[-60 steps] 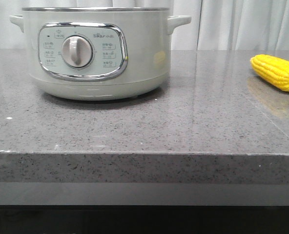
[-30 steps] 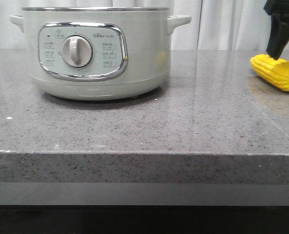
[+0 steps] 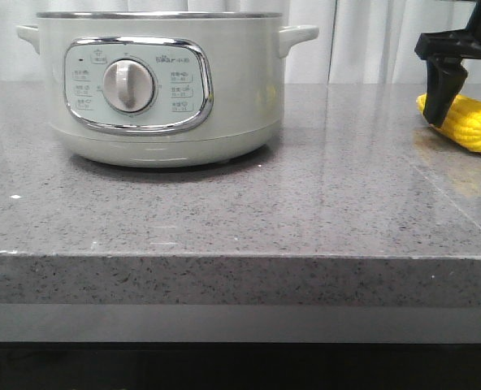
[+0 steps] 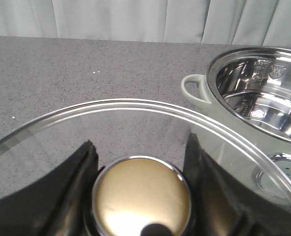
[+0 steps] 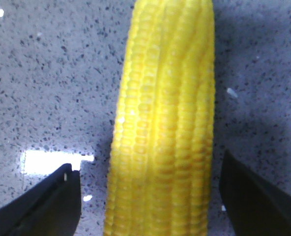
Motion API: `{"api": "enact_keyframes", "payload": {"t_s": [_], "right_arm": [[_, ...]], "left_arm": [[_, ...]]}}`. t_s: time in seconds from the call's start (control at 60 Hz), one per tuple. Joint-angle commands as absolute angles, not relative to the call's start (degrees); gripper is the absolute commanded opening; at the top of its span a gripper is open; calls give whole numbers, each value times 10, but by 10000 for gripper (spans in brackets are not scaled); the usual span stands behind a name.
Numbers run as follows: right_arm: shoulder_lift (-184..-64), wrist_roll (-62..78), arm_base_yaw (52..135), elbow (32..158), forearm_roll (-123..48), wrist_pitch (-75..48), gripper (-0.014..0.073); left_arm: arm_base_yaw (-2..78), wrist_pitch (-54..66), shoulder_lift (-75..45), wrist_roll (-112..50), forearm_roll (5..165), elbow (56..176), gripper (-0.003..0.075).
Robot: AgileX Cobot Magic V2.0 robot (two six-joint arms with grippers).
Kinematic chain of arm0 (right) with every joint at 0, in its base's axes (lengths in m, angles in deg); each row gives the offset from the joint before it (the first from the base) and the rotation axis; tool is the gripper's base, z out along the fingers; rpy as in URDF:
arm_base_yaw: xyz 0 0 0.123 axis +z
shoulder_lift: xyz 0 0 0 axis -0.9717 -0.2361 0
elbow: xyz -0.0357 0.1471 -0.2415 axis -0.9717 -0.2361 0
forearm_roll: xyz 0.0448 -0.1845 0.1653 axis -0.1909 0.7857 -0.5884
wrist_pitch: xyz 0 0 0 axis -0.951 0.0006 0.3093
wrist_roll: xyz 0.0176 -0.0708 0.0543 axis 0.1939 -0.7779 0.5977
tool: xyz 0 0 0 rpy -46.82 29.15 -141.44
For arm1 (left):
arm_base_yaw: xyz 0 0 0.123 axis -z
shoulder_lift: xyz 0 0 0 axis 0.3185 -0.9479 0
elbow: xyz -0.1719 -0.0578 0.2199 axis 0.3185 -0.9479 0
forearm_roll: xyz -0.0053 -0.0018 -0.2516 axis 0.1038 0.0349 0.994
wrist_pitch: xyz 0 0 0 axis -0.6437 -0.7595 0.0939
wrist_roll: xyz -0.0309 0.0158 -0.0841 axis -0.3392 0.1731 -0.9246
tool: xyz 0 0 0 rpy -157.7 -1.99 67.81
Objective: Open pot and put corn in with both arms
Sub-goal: 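Lower the right gripper onto the yellow corn cob and grasp it, then lift the corn with the right gripper and carry it over the pot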
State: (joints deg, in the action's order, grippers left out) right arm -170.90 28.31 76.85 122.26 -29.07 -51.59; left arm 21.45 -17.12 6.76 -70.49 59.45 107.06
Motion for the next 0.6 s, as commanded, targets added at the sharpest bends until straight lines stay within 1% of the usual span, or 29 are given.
{"api": "enact_keyframes", "payload": {"t_s": [0.0, 0.15, 0.183, 0.267, 0.317, 0.367, 0.434, 0.584], "right_arm": [[-1689, 274, 769, 1245, -295, -506, 593], [-1695, 270, 769, 1251, -295, -520, 591], [-1695, 270, 769, 1251, -295, -522, 575], [-1695, 269, 769, 1251, -295, -526, 492], [-1695, 268, 768, 1251, -295, -526, 405], [-1695, 268, 768, 1252, -295, -529, 355], [-1693, 268, 768, 1261, -295, -537, 332], [-1674, 268, 772, 1288, -296, -556, 332]], "left_arm": [[214, -85, 72, -709, 597, 1091, 221], [214, -85, 72, -709, 597, 1091, 221], [214, -85, 72, -709, 597, 1091, 221], [214, -85, 72, -709, 597, 1091, 221], [214, -85, 72, -709, 597, 1091, 221], [214, -85, 72, -709, 597, 1091, 221], [214, -85, 72, -709, 597, 1091, 221], [214, -85, 72, -709, 597, 1091, 221]]}}
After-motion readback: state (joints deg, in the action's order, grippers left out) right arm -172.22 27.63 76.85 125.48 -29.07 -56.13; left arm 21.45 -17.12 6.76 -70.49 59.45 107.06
